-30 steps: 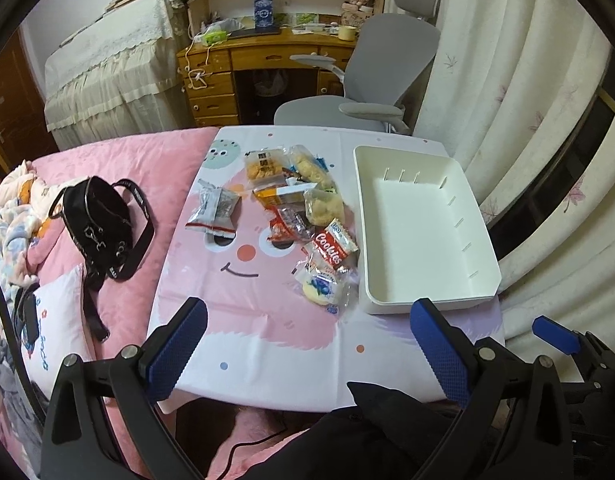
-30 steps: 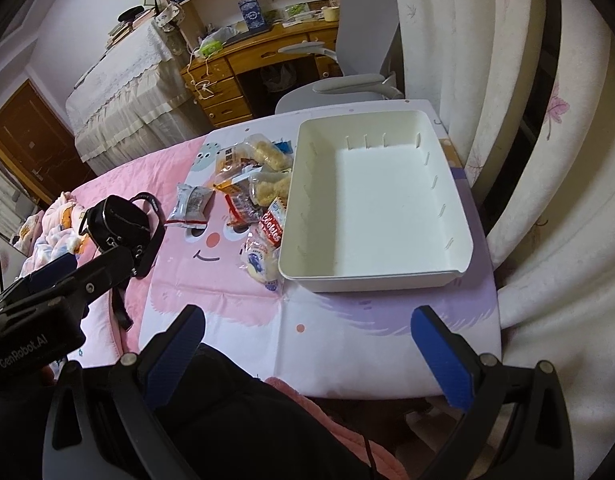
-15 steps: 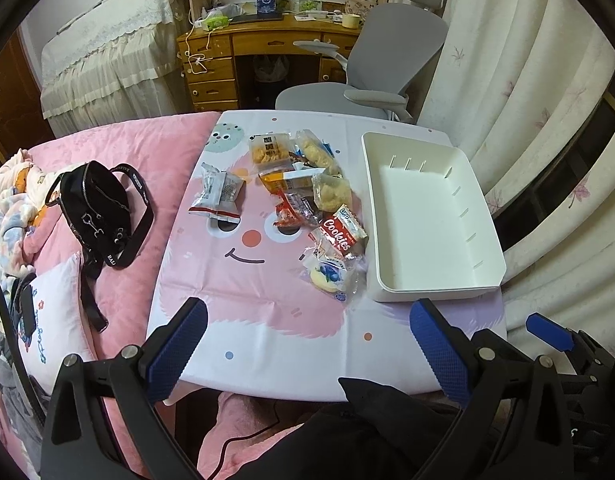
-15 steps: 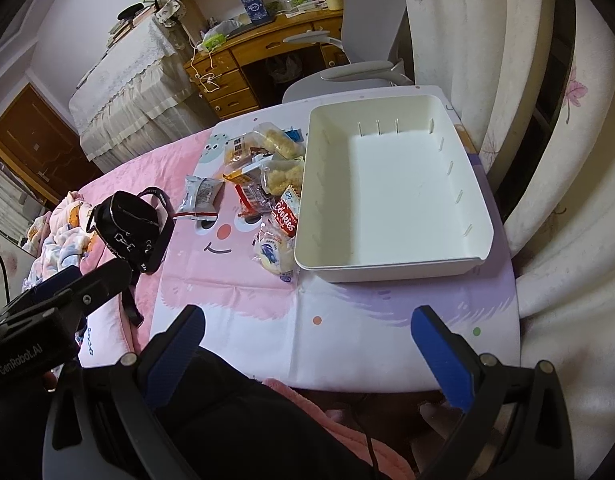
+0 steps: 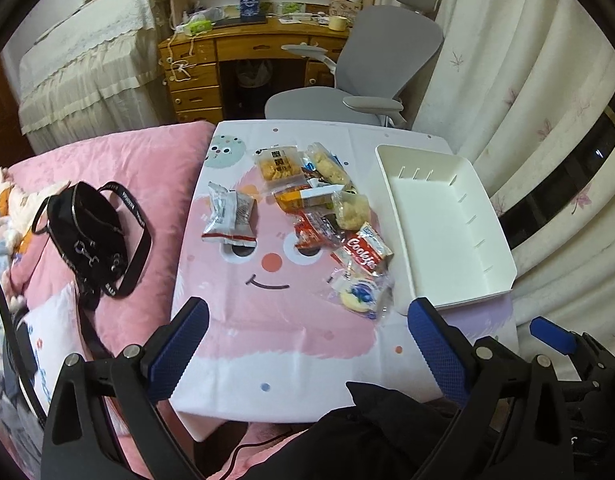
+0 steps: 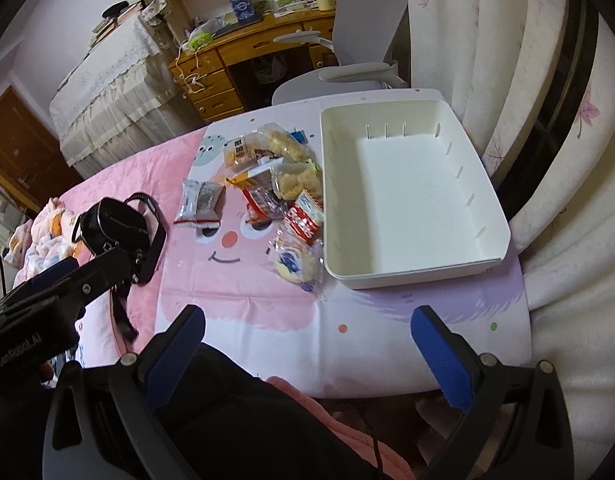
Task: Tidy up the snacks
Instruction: 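Grasp the grey-white snack bag with the left tool while the right tool grasps the blueberry bread packet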
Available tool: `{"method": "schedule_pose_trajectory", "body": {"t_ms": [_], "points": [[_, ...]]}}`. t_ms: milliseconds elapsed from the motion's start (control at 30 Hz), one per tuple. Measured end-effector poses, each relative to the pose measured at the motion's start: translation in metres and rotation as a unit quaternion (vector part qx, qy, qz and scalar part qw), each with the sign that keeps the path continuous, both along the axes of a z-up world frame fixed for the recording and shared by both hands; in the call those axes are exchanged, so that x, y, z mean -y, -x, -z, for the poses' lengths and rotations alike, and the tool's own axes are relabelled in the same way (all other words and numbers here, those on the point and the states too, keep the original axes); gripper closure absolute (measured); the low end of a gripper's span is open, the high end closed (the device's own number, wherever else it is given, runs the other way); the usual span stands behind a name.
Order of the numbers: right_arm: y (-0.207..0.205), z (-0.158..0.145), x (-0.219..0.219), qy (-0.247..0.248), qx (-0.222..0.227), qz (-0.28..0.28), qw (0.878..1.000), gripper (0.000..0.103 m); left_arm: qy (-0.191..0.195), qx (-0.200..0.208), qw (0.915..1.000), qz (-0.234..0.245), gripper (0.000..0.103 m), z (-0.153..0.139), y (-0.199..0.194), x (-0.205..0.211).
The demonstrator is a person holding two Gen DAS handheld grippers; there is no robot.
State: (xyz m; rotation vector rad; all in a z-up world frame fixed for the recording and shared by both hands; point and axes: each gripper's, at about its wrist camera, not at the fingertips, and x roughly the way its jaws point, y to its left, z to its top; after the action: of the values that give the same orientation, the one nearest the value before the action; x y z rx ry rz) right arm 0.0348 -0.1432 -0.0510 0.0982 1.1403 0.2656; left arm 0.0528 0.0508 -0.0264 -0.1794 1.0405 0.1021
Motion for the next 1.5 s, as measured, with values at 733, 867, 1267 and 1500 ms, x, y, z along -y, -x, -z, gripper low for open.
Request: {"method": "schedule_pose_trajectory", "body": {"t_ms": [733, 867, 1267, 1500], "points": [[-0.022, 0.046, -0.112, 0.025, -0.067, 0.128, 0.989, 0.001, 0.016, -0.093, 0.9934, 0.066, 0.013, 0.065, -0.081, -0.133], [-0.034, 0.066, -0.112, 0.027, -0.088, 0.139, 0.986, 0.001, 0.025, -0.089, 0.9943, 0.053, 0.013, 0.082, -0.101, -0.144], [-0.073, 0.151, -0.101, 0.0, -0.155, 0.177, 0.972, 0.001, 0.014, -0.093, 0.9951, 0.03, 0.013, 0.16, -0.168, -0.149], [-0.084, 0.192, -0.089, 0.015, -0.158, 0.213, 0.964, 0.004, 0.011, -0.101, 0.9948, 0.013, 0.013, 0.212, -0.201, -0.149]]}}
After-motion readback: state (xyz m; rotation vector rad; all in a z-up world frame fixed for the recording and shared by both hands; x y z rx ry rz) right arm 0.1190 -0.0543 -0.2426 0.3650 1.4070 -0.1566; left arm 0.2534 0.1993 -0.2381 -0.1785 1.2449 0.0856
